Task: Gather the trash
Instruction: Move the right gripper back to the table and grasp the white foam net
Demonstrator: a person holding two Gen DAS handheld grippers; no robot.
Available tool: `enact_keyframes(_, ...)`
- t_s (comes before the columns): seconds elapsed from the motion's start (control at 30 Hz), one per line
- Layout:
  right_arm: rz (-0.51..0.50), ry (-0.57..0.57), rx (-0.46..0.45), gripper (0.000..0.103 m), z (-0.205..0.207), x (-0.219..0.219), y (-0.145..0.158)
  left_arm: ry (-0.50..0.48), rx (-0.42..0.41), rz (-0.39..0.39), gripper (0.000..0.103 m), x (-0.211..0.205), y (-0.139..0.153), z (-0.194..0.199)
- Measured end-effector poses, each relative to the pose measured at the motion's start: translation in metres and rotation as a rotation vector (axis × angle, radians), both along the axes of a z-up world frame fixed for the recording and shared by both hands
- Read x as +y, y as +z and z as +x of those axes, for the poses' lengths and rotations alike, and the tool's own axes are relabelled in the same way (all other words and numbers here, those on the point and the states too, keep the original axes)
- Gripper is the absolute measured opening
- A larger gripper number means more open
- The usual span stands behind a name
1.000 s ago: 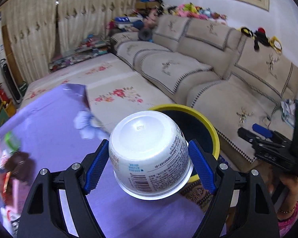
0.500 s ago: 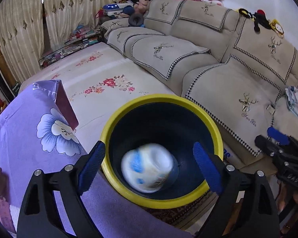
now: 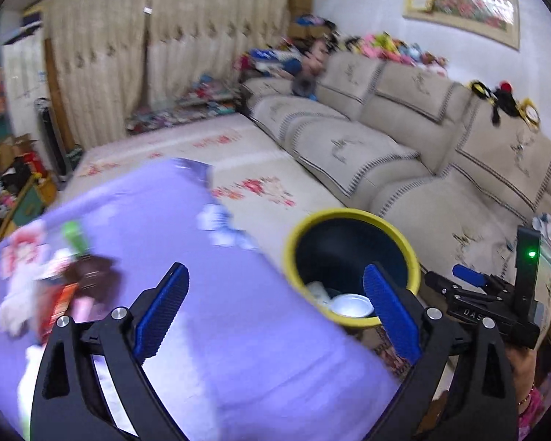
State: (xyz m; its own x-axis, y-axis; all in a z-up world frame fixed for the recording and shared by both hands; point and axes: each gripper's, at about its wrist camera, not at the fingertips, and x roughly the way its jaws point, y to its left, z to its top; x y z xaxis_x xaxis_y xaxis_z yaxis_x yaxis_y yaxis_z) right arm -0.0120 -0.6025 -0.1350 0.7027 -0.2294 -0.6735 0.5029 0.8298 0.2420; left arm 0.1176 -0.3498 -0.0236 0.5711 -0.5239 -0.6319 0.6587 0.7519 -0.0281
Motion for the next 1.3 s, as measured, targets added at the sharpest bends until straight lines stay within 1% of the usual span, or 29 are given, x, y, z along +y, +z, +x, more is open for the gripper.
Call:
enact_keyframes(0.03,-0.001,0.031,-0.001,0.078,0.006,0.012,0.002,0.022,-0.013,-0.004,0.095,0.012,0.004,-0.001)
enact_keyframes(0.13,-0.009,0.107,0.002,0.078,0.022,0.04,0.006,0.132,-0.062,-0.021,0.096,0.069,0.019,-0.007)
enact_keyframes(0.33,-0.024,0.286,0.002,0.078,0.055,0.117,0.013,0.326,-0.11,-0.037,0.097,0.171,0.028,-0.011)
enact_keyframes(0.53,-0.03,0.458,-0.021,0.078,0.076,0.196,0.027,0.441,-0.118,-0.065,0.097,0.246,0.028,-0.018)
enact_keyframes(0.67,-0.055,0.567,-0.048,0.078,0.082,0.246,0.04,0.514,-0.129,-0.085,0.097,0.285,0.027,-0.023)
enact_keyframes(0.77,-0.099,0.595,-0.036,0.079,0.086,0.271,0.041,0.549,-0.129,-0.103,0.097,0.303,0.026,-0.024)
enact_keyframes(0.9,-0.108,0.638,0.026,0.078,0.09,0.294,0.028,0.56,-0.118,-0.115,0.097,0.317,0.023,-0.026)
enact_keyframes(0.97,-0.124,0.636,0.054,0.078,0.092,0.299,0.021,0.556,-0.111,-0.116,0.097,0.318,0.021,-0.027)
enact_keyframes(1.03,-0.141,0.615,0.074,0.078,0.096,0.299,0.016,0.55,-0.103,-0.121,0.097,0.318,0.018,-0.027)
enact_keyframes(1.13,-0.138,0.588,0.098,0.078,0.104,0.294,0.011,0.543,-0.096,-0.122,0.097,0.313,0.016,-0.028)
enact_keyframes(1.3,-0.119,0.588,0.14,0.078,0.113,0.291,-0.004,0.534,-0.091,-0.118,0.097,0.307,0.014,-0.027)
